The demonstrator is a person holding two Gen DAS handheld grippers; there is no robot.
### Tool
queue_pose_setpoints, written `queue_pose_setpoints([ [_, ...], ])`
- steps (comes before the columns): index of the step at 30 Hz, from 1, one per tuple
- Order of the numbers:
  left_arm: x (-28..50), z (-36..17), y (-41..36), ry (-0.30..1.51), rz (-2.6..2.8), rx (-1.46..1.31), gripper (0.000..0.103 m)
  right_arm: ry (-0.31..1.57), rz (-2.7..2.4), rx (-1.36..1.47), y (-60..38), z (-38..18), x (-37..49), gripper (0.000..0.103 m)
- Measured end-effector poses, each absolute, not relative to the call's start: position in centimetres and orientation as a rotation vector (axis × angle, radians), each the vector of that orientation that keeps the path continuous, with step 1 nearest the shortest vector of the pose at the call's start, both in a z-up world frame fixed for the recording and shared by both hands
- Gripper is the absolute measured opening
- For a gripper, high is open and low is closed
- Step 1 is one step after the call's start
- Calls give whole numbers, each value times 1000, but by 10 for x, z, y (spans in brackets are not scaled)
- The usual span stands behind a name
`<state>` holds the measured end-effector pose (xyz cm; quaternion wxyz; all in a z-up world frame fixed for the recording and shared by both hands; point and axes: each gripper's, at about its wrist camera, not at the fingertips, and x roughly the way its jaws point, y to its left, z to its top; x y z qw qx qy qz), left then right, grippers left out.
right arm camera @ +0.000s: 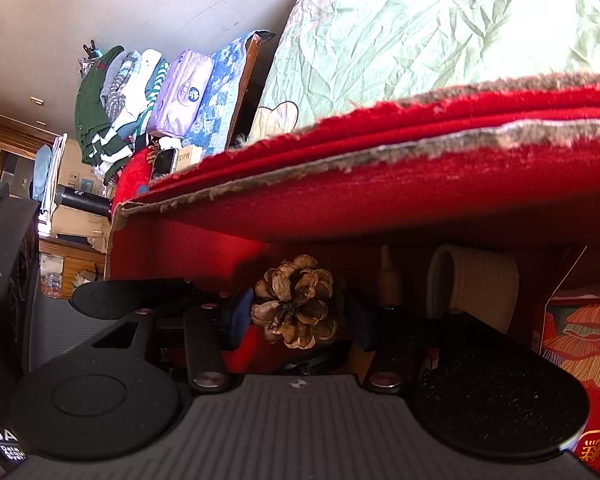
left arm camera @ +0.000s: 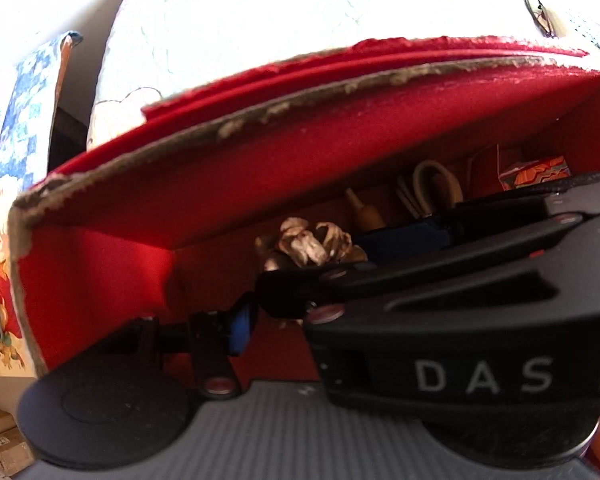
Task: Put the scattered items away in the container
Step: 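Lower the pine cone into the container and open the right gripper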
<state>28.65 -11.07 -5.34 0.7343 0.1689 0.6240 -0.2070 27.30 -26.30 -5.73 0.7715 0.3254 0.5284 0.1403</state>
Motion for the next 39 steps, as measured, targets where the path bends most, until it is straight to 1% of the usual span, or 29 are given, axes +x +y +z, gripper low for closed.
queue_pose_setpoints([
  [10, 284, -50, -108, 1372, -462, 359, 55, 1109, 267, 620, -258, -56, 277, 55],
  [27, 280, -46, -105, 1368, -467, 351, 56, 1037, 279, 657, -262, -53, 275, 55],
  [39, 275, -37, -101, 1334, -463, 359, 60, 1037, 255, 656, -262, -55, 275, 55],
])
